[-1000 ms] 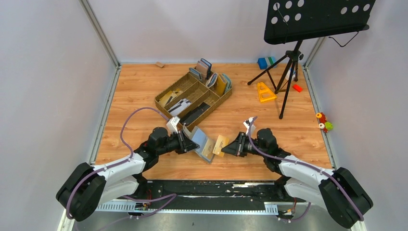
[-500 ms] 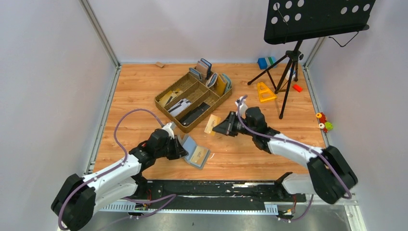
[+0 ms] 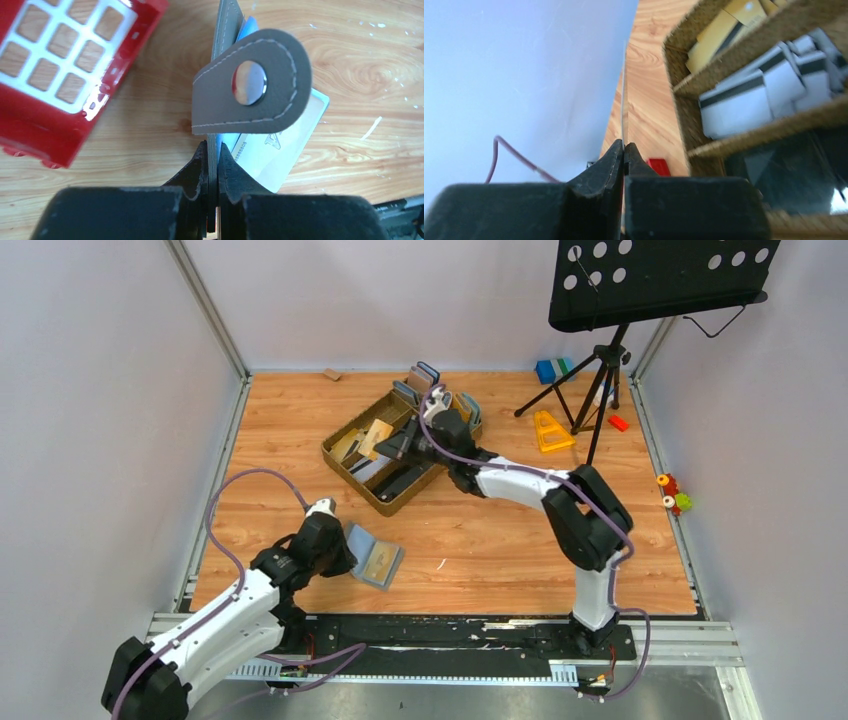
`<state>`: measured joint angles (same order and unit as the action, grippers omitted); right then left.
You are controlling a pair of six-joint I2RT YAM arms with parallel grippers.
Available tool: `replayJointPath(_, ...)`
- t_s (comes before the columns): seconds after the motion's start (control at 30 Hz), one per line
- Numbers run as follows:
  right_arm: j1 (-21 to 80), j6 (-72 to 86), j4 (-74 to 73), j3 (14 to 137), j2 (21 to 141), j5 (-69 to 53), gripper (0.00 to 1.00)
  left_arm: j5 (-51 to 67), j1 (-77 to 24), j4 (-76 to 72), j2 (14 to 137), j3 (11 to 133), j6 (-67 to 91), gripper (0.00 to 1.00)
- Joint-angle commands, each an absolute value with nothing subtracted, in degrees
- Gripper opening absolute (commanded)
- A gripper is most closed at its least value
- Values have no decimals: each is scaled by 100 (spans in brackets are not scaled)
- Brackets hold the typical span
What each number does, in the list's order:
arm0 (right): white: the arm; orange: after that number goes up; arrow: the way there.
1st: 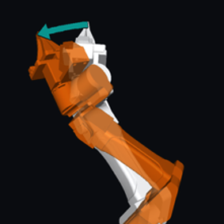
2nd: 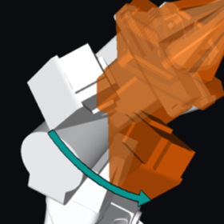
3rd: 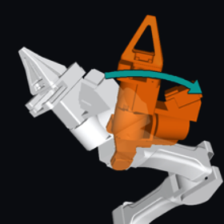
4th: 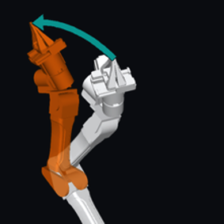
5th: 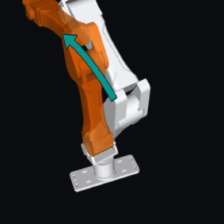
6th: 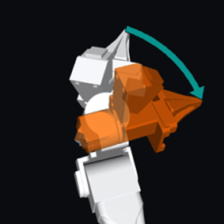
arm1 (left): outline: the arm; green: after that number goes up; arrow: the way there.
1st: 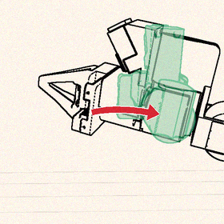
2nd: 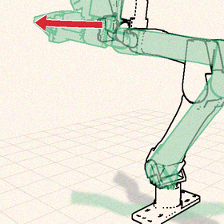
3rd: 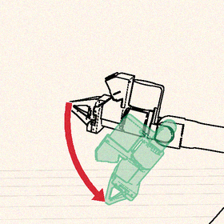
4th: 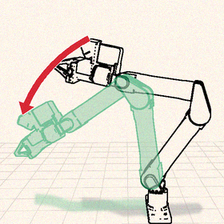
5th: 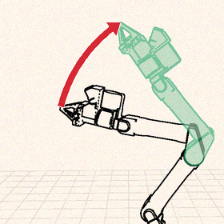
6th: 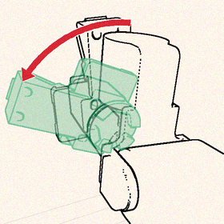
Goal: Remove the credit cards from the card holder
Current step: Place the credit card in the storage box.
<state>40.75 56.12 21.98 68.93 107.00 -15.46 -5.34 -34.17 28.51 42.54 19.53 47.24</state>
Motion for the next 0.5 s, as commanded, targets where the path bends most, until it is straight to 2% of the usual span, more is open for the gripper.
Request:
replayJointPath(0.0, 4237, 6027, 2447, 7968, 11551, -1201, 0, -937, -3183, 3355, 4126, 2144, 4764, 0)
replayJointPath(0.2, 4334, 5837, 2085, 9095, 12379, -853, 0, -303, -2853, 2618, 4054, 1750, 4827, 0)
replayJointPath(0.47, 4415, 5860, 1938, 9876, 13204, -664, 0, 150, -2795, 2217, 4102, 1791, 4343, 0)
